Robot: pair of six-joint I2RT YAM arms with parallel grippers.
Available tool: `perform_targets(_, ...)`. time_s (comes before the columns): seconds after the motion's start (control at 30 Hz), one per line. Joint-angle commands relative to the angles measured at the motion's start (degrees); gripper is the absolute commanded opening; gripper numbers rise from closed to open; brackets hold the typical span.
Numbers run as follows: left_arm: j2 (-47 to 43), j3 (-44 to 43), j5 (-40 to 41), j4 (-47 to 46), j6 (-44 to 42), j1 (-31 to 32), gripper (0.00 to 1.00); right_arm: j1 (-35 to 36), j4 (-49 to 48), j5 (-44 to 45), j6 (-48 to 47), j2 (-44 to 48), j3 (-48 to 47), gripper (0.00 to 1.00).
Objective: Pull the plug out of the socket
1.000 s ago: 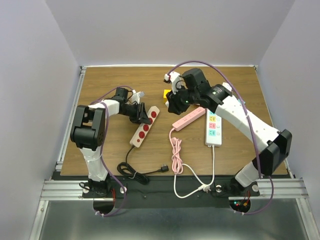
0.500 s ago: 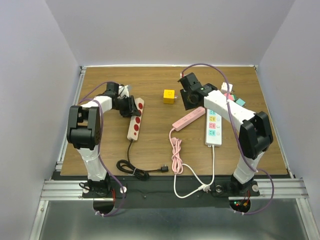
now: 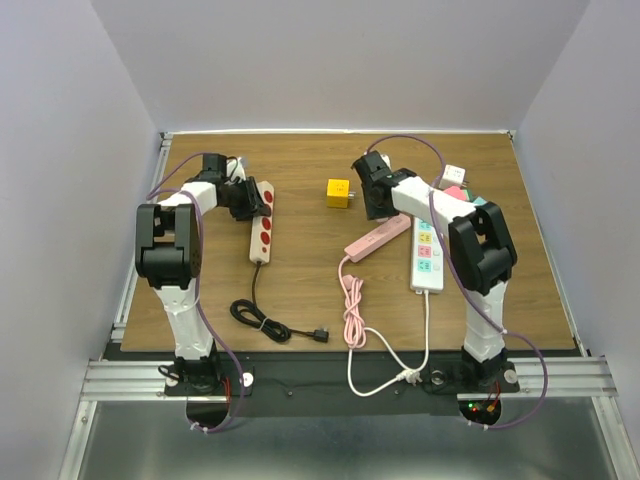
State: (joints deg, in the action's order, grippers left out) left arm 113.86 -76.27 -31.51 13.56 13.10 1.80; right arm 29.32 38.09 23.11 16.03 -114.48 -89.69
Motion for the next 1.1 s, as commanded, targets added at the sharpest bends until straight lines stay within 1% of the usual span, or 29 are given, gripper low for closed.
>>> perform_targets(0.0, 0.7, 0.4, -4.5, -3.3, 1.4, 0.3, 0.0, -0.5, -4.3, -0.8, 0.9, -3.5, -6.1, 0.02)
perform_targets(0.03, 0.1, 0.8, -5.0, -3.8, 1.7, 0.3, 0.0, -0.7, -4.2, -1.1, 1.1, -5.5, -7.0, 0.07)
perform_targets(0.07, -0.1, 1.3, -5.5, -4.3, 1.9, 0.3, 0.07, -1.0, -4.3, -2.1, 1.2, -6.2, -8.4, 0.21)
perform_targets(0.1, -0.4, 1.4, -5.4, -4.4, 2.2, 0.3, 0.14, -1.0, -4.2, -2.7, 1.3, -6.7, -8.8, 0.28)
perform_targets(0.13, -0.7, 1.6, -5.1, -4.5, 2.5, 0.3, 0.2, -1.2, -4.2, -3.1, 1.5, -7.2, -9.2, 0.37)
perform_targets(0.17, -1.5, 1.9, -4.9, -4.3, 2.6, 0.3, 0.32, -1.2, -4.3, -3.5, 1.9, -7.3, -9.4, 0.58)
perform_targets(0.2, -2.1, 2.1, -4.6, -4.4, 2.8, 0.3, 0.37, -1.2, -4.3, -3.5, 2.2, -7.1, -9.4, 0.58)
perform_targets(0.23, -3.0, 2.3, -4.6, -4.3, 2.7, 0.3, 0.44, -1.3, -4.3, -4.6, 2.0, -6.8, -9.2, 0.69)
perform_targets(0.27, -3.6, 2.7, -4.4, -4.3, 3.1, 0.3, 0.54, -1.2, -4.2, -4.9, 2.0, -5.9, -8.8, 0.75)
perform_targets(0.3, -4.1, 2.9, -4.4, -4.2, 3.1, 0.3, 0.59, -1.2, -4.3, -5.2, 2.0, -5.3, -8.7, 0.9)
perform_targets(0.33, -5.1, 3.1, -4.7, -4.1, 3.2, 0.3, 0.68, -1.3, -4.2, -5.5, 1.7, -4.9, -8.5, 0.99)
perform_targets(0.37, -5.8, 3.2, -5.0, -4.0, 3.3, 0.3, 0.72, -1.3, -4.3, -5.8, 1.6, -4.1, -8.3, 1.0)
perform_targets(0.4, -6.5, 3.3, -5.8, -3.6, 3.3, 0.3, 0.88, -1.3, -4.3, -6.1, 1.5, -2.3, -7.9, 1.0)
perform_targets(0.43, -7.1, 3.4, -6.4, -3.4, 3.3, 0.3, 0.91, -1.3, -4.4, -7.0, 1.5, -0.9, -7.6, 1.0)
perform_targets(0.47, -8.7, 3.3, -6.9, -3.2, 3.2, 0.3, 0.91, -1.3, -4.4, -7.6, 1.4, 0.5, -7.3, 1.0)
perform_targets(0.5, -10.6, 3.0, -7.5, -2.5, 3.2, 0.3, 0.91, -1.3, -4.6, -9.1, 1.5, 3.9, -6.5, 1.0)
perform_targets(0.6, -13.5, 2.0, -8.7, -0.6, 2.8, 0.3, 0.92, -1.2, -5.6, -12.1, 1.8, 9.9, -4.1, 1.0)
perform_targets(0.63, -15.4, 1.7, -9.2, -0.2, 2.7, 0.3, 0.92, -1.3, -5.8, -13.3, 2.2, 13.5, -2.3, 1.0)
perform_targets(0.7, -18.5, 1.5, -10.7, 0.1, 2.9, 0.3, 0.93, -1.2, -5.7, -13.8, 2.7, 17.2, -0.3, 1.0)
perform_targets(0.73, -18.5, 1.6, -11.3, 0.0, 2.9, 0.3, 0.93, -1.3, -5.7, -13.8, 2.7, 18.7, 0.6, 1.0)
perform_targets(0.77, -20.6, 1.8, -12.3, 0.0, 3.1, 0.3, 0.93, -1.3, -5.7, -13.5, 3.1, 22.2, 3.0, 1.0)
perform_targets(0.83, -23.6, 2.4, -13.2, -0.6, 3.3, 0.4, 0.95, -1.2, -5.7, -12.4, 4.1, 25.9, 5.8, 1.0)
perform_targets(0.87, -24.6, 2.6, -14.0, -0.8, 3.4, 0.5, 0.95, -1.3, -5.7, -11.9, 4.8, 29.7, 8.9, 1.0)
perform_targets(0.97, -28.9, 3.8, -14.1, -1.8, 3.9, 0.8, 0.95, -1.3, -5.7, -8.5, 7.2, 35.5, 13.6, 1.0)
perform_targets(1.0, -30.0, 4.5, -14.0, -2.2, 4.2, 0.8, 0.95, -1.3, -5.7, -7.6, 7.6, 39.6, 16.8, 1.0)
perform_targets(1.07, -33.6, 5.2, -13.4, -3.3, 4.7, 0.8, 0.96, -1.3, -5.5, -5.4, 8.7, 43.5, 19.3, 1.0)
